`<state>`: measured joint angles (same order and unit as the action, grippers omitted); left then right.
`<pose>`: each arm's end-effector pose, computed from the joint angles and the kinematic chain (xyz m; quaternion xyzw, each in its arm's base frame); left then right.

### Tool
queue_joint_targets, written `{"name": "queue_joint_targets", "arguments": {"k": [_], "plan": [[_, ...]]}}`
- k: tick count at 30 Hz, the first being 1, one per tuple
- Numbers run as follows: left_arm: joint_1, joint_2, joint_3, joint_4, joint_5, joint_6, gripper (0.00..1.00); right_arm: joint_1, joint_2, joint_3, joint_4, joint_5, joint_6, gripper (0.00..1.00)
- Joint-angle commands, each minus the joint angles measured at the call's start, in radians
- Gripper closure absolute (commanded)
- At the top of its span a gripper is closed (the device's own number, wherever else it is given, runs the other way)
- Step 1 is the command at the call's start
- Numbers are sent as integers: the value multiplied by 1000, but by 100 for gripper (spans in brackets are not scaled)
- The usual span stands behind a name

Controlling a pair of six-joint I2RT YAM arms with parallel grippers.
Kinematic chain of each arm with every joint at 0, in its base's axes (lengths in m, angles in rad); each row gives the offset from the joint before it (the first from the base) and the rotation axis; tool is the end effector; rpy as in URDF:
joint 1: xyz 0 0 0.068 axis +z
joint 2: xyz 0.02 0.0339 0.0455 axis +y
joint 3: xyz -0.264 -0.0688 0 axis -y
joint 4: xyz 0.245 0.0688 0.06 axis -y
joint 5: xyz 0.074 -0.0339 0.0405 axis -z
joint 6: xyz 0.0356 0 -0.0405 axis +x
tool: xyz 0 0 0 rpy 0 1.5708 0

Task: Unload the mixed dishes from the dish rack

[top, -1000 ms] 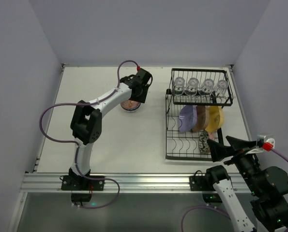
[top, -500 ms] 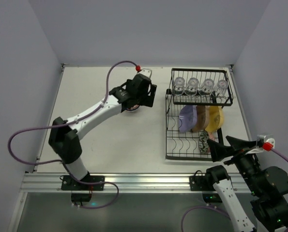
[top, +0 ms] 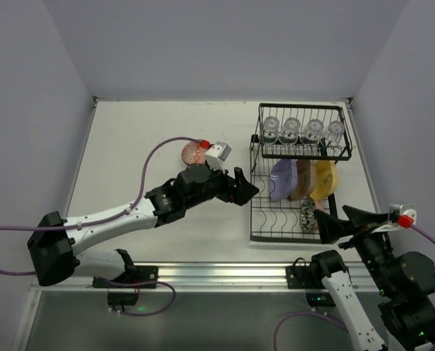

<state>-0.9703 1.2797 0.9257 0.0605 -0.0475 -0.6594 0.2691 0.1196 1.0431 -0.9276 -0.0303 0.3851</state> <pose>0.1707 -0.2463 0.3060 0.1103 0.7952 -0.4205 0.4227 -0.0318 -0.0076 0.3762 0.0304 0.7079 0.2369 0.6647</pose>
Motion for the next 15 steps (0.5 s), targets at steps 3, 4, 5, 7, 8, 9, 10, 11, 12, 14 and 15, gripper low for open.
{"name": "queue_joint_targets", "arguments": {"k": [3, 4, 5, 7, 8, 9, 10, 11, 12, 14, 15], "plan": [[-134, -3, -94, 388, 9, -166, 0, 1, 0, 31, 19, 53, 17, 1], [-154, 25, -102, 416, 6, -172, 0, 1, 2, 34, 13, 55, 17, 1], [-186, 47, -100, 435, -5, -180, 0, 2, 2, 37, 12, 58, 17, 1], [-211, 114, -90, 502, 1, -215, 0, 2, 0, 47, 10, 69, 18, 1], [-231, 142, -84, 525, 9, -227, 0, 1, 0, 49, 9, 70, 18, 1], [-240, 167, -74, 545, 12, -239, 0, 1, 0, 57, 7, 72, 18, 1], [-251, 220, -42, 576, 14, -250, 0, 2, 2, 60, 4, 72, 17, 1], [-271, 251, -19, 581, 15, -252, 0, 1, 2, 61, 1, 72, 15, 1], [-277, 314, 7, 579, 21, -249, 0, 1, 3, 64, 0, 73, 14, 1], [-288, 377, 93, 564, 40, -249, 3, 2, 0, 66, -8, 73, 12, 1], [-289, 435, 117, 558, 43, -258, 4, 2, -3, 66, -10, 73, 11, 1]]}}
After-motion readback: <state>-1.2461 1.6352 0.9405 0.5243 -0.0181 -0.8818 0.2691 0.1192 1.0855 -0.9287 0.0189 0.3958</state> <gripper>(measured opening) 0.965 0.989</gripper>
